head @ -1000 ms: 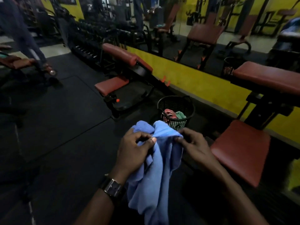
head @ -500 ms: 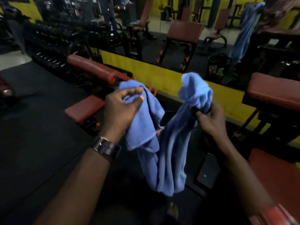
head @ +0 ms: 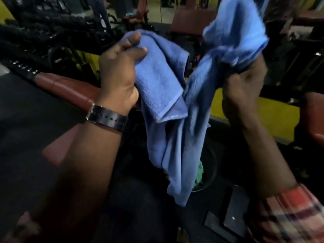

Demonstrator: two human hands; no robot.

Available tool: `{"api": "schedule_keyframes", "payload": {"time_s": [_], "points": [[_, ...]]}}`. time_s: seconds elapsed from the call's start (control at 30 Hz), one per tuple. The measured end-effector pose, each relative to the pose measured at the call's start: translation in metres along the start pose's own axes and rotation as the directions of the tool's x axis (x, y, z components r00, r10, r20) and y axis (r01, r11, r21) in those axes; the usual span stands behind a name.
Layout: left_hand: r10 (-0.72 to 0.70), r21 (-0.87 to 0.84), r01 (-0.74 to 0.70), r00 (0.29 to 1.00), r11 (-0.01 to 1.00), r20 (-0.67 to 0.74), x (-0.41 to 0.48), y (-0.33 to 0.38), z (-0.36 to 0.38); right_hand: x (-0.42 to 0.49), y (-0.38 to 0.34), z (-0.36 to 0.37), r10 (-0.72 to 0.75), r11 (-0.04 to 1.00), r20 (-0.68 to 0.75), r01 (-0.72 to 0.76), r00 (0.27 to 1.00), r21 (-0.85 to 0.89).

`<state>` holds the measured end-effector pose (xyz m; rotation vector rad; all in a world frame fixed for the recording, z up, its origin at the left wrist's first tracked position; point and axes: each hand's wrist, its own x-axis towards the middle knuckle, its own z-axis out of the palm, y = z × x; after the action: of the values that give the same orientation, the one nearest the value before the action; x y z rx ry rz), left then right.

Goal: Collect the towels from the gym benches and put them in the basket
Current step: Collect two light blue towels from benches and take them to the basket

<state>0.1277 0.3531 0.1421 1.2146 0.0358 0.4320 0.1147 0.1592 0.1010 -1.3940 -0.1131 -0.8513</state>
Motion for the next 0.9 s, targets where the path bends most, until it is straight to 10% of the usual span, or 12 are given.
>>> {"api": "schedule_keyframes", "payload": {"time_s": [0.3,0.57,0.7,0.8,0.9], "points": [[-0.235,0.158,0.219,0.968,0.963,0.091,0.087,-0.162,0.021,0.066,0.104,0.020,-0.046,0.986,0.069,0.056,0.997,-0.156],[-0.751,0.588,0.515,0.604,0.624,0.267,0.104,-0.370,-0.042,-0.024,0.262,-0.008,0.421,0.751,-0.243,-0.486,0.874,-0.447],[-0.954,0.752,0.590,0.231,0.294,0.192,0.101,-0.428,-0.070,-0.084,0.321,-0.021,0.635,0.511,-0.235,-0.628,0.736,-0.587],[-0.992,0.709,0.700,0.128,0.089,-0.001,0.091,-0.456,-0.083,-0.138,0.360,-0.038,0.805,0.257,-0.280,-0.732,0.523,-0.631],[-0.983,0.757,0.648,0.178,0.080,-0.048,0.077,-0.470,-0.095,-0.199,0.389,-0.055,0.906,0.015,-0.299,-0.728,0.301,-0.685]]}}
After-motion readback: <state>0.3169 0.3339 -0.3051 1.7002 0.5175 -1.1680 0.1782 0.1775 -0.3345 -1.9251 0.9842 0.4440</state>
